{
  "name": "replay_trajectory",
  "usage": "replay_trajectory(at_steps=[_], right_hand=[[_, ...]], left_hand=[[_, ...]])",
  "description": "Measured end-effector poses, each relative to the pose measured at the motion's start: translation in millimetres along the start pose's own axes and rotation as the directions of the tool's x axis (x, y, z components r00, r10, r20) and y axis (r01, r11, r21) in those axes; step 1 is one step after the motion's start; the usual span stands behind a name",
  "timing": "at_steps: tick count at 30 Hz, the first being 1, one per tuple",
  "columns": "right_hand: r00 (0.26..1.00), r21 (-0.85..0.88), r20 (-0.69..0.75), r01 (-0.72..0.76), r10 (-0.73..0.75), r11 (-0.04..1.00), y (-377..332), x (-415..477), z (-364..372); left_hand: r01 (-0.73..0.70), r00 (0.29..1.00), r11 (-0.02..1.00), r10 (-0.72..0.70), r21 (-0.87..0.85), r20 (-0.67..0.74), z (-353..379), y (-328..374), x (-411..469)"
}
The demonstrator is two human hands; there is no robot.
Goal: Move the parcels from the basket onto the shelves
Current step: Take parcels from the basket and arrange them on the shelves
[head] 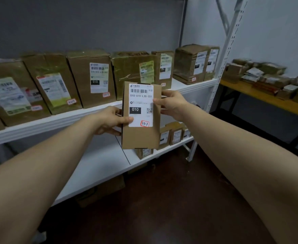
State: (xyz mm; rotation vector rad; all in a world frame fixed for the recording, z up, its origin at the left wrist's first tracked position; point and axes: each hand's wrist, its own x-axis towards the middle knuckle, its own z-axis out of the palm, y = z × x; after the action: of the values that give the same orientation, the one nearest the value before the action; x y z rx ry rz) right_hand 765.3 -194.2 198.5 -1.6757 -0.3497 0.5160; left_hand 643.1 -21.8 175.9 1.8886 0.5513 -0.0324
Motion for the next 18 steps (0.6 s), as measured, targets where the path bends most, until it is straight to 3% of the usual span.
replay_trajectory(at_steps=[18], right_hand=[[0.999,-0.016,0.039,-0.014,0.015,1.0,31,4,39]], left_hand=[[0.116,0.993,0.993,-0.116,-0.004,-0.039,-8,-41,-9]])
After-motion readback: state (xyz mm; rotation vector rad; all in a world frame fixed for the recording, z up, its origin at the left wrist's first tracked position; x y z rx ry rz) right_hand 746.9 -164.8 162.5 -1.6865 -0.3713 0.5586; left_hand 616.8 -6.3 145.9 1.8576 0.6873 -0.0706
